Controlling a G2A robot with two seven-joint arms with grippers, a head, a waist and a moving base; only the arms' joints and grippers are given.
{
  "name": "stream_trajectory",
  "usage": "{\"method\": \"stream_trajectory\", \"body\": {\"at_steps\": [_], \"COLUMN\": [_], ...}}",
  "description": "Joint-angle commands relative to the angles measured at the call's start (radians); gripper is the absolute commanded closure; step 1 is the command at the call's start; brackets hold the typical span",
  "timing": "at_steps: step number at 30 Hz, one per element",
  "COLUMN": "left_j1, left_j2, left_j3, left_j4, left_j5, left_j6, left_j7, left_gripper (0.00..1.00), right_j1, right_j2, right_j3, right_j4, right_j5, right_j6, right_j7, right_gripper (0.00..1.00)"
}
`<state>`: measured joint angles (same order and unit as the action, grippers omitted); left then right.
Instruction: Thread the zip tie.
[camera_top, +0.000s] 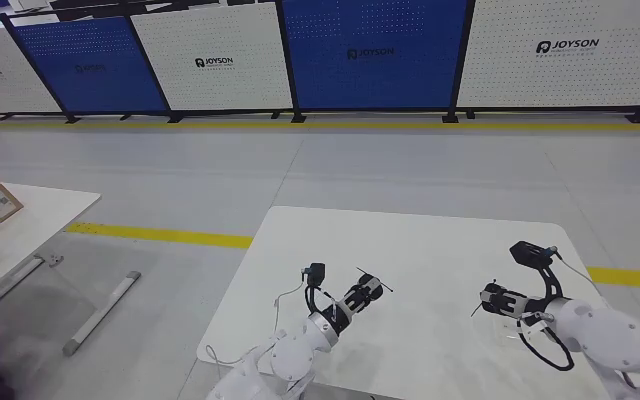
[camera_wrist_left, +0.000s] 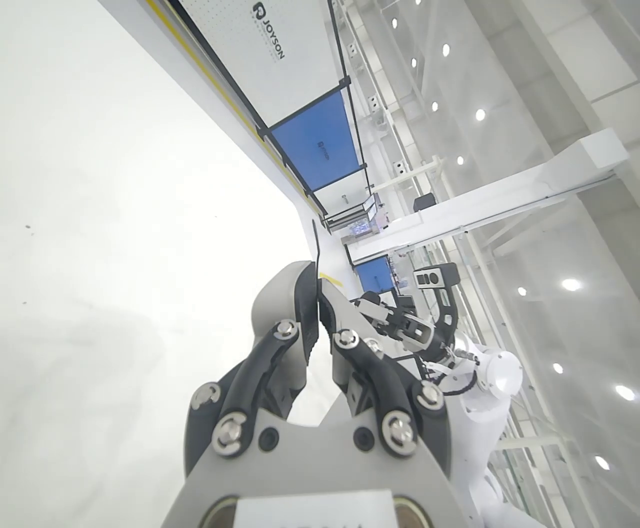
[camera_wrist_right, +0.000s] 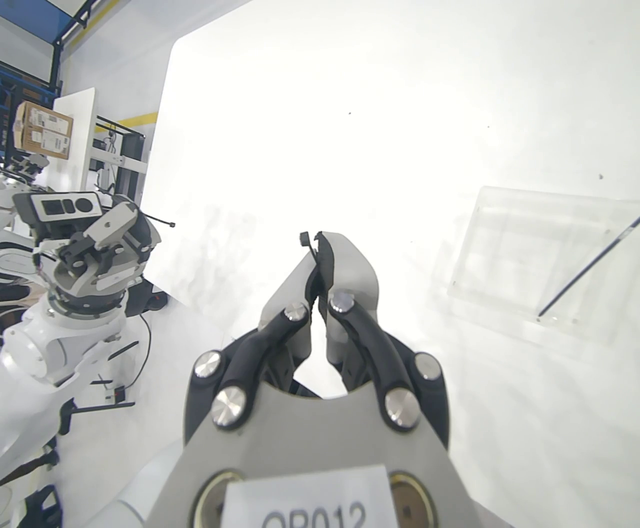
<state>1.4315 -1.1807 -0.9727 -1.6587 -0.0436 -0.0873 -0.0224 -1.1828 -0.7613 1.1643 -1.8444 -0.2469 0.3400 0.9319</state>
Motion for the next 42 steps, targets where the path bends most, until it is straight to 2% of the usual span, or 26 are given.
{"method": "stream_trajectory", "body": {"at_steps": [1,4,8,12,22,23,26,31,32,34,35,38,42], "left_j1": [0.0,-0.011,-0.017,-0.01,-0.009,-0.009,-0.009,-0.009,-0.009,-0.009,-0.009,-0.009,-0.009], "left_j2": [0.0,-0.001,-0.002,0.002,0.002,0.002,0.002,0.002,0.002,0.002,0.002,0.002,0.002], "left_j3": [0.0,0.008,0.01,-0.008,-0.011,-0.011,-0.011,-0.011,-0.011,-0.011,-0.011,-0.011,-0.011], "left_j4": [0.0,0.042,0.076,0.081,0.081,0.081,0.081,0.081,0.081,0.081,0.081,0.081,0.081], "left_j5": [0.0,0.044,0.068,0.037,0.032,0.032,0.032,0.032,0.032,0.032,0.032,0.032,0.032], "left_j6": [0.0,0.006,-0.005,-0.014,-0.014,-0.014,-0.014,-0.014,-0.014,-0.014,-0.014,-0.014,-0.014], "left_j7": [0.0,-0.003,-0.021,-0.064,-0.065,-0.065,-0.065,-0.065,-0.065,-0.065,-0.065,-0.065,-0.065], "left_gripper": [1.0,1.0,1.0,1.0,1.0,1.0,1.0,1.0,1.0,1.0,1.0,1.0,1.0], "right_j1": [0.0,0.0,0.0,0.0,0.0,-0.008,-0.066,-0.24,-0.271,-0.34,-0.367,-0.409,-0.409], "right_j2": [0.0,0.0,0.0,0.0,0.0,-0.002,-0.004,-0.002,-0.002,-0.005,-0.007,-0.009,-0.009], "right_j3": [0.0,0.0,0.0,0.0,0.0,0.002,0.039,0.135,0.147,0.165,0.164,0.161,0.161], "right_j4": [0.0,0.0,0.0,0.0,0.0,-0.004,-0.012,-0.071,-0.087,-0.14,-0.166,-0.21,-0.21], "right_j5": [0.0,0.0,0.0,0.0,0.0,0.017,0.076,0.182,0.186,0.176,0.171,0.14,0.14], "right_j6": [0.0,0.0,0.0,0.0,0.0,-0.017,-0.077,-0.156,-0.163,-0.144,-0.14,-0.121,-0.121], "right_j7": [0.0,0.0,0.0,0.0,0.0,-0.02,-0.114,-0.304,-0.338,-0.453,-0.478,-0.511,-0.511], "right_gripper": [1.0,1.0,1.0,1.0,1.0,1.0,1.0,1.0,1.0,1.0,1.0,1.0,1.0]}}
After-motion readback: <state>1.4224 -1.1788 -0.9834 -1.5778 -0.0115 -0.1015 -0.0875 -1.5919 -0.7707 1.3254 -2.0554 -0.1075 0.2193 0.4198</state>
